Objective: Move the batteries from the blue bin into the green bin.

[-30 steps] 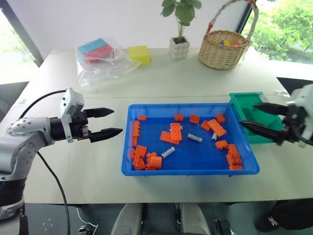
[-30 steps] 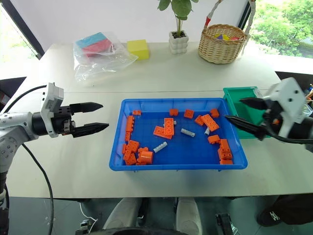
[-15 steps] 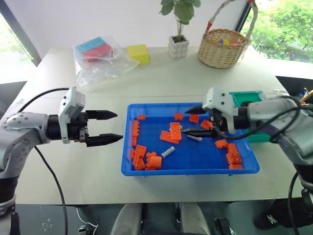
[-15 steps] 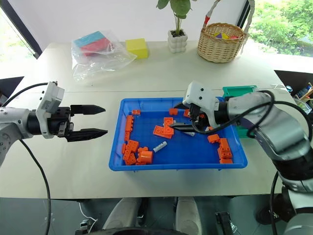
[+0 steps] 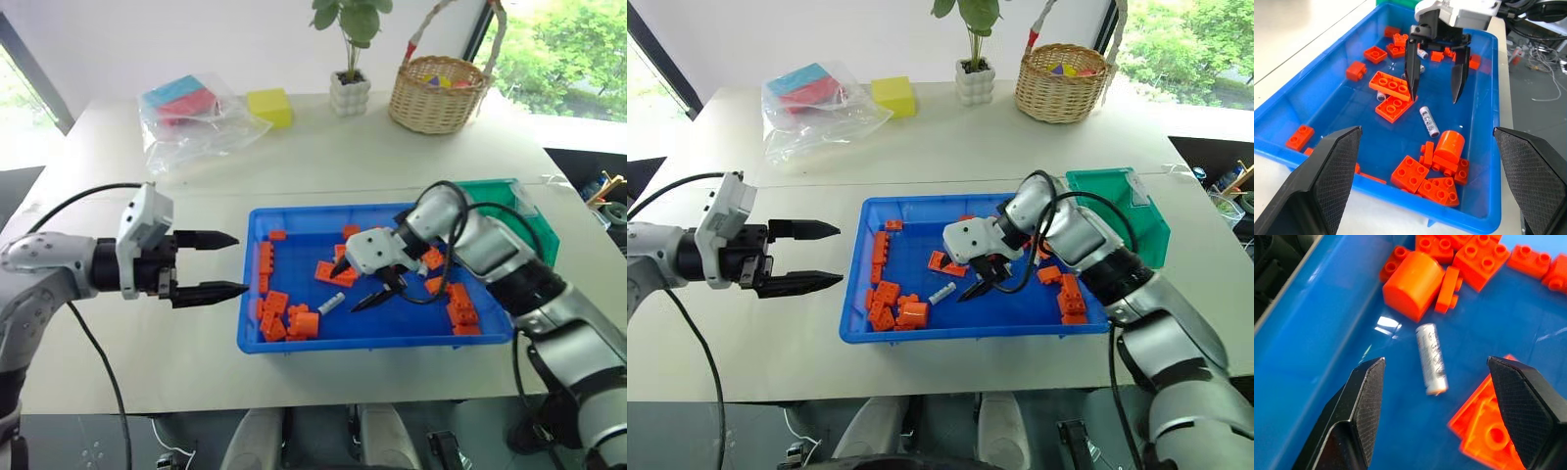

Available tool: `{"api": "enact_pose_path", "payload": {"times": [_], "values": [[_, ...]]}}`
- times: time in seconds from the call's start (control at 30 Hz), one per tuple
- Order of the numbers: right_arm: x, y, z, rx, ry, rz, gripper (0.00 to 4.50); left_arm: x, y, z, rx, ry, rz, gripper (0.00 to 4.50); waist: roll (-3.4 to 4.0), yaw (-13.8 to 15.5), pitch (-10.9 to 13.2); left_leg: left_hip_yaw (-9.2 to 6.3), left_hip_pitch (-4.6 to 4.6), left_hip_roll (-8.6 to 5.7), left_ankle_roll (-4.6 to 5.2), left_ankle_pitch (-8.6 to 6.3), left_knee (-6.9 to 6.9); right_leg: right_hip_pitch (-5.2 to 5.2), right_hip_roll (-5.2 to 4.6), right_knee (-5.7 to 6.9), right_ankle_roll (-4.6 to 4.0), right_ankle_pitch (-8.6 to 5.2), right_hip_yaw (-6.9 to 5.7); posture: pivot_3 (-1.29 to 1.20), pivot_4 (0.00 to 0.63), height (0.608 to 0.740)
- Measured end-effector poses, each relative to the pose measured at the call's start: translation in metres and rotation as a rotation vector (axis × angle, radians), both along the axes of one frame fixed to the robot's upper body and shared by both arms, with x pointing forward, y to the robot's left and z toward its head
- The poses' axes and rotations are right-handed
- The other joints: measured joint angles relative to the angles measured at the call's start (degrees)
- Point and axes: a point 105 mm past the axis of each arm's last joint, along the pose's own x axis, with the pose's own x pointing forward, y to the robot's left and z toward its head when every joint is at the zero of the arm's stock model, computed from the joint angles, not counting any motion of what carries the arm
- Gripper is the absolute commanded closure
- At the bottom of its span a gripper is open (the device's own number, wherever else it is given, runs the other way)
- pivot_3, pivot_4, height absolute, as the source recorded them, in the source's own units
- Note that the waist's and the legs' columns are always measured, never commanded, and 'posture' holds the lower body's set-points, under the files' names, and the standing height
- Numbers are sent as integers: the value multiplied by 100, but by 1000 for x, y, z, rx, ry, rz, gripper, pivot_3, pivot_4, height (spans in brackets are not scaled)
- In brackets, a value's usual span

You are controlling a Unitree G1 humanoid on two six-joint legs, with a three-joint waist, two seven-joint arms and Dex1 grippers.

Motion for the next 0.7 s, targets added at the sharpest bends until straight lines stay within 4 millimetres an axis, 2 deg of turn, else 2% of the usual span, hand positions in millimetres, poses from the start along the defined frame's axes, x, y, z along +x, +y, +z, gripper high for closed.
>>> {"api": "enact_pose_path", "payload": {"times": [0.13, 0.37, 0.47, 0.5, 0.63, 0.7], "values": [[2, 10, -13, -9, 1, 36, 1098, -3, -1, 1, 0, -3, 2, 0, 1, 4, 0, -1, 1, -2, -4, 2, 0, -1, 0, 3, -1, 1, 0, 0, 150, 702], [0, 6, -27, -34, 14, 53, 1098, -3, 0, 5, -11, -13, 17, 0, 1, -5, 0, -1, 3, -2, -5, 3, -2, -2, 2, 5, -1, 1, 0, 0, 150, 702], [-4, 4, -37, -40, 39, 45, 1903, 0, 0, 10, -21, -21, 24, 0, 0, -1, 0, -1, 3, -2, -6, 3, -2, -2, 2, 7, -2, 1, 0, 0, 150, 702], [-5, 3, -39, -40, 44, 46, 2306, 0, 0, 12, -24, -26, 24, 0, 0, -2, 0, -1, 5, -2, -6, 3, -2, 0, 2, 7, -2, 1, 0, 0, 150, 702], [-10, 5, -41, -33, 36, 62, 4390, 2, 0, 16, -31, -38, 25, 0, 0, -21, 0, 0, 27, -1, -6, 3, -9, 14, 2, 7, -2, 1, 3, 0, 150, 702], [-12, 5, -40, -24, 29, 58, 4438, 3, 0, 15, -32, -35, 24, 0, 0, -19, 0, 0, 33, 0, -6, 3, -13, 17, 4, 7, -3, 1, 4, 0, 150, 702]]}}
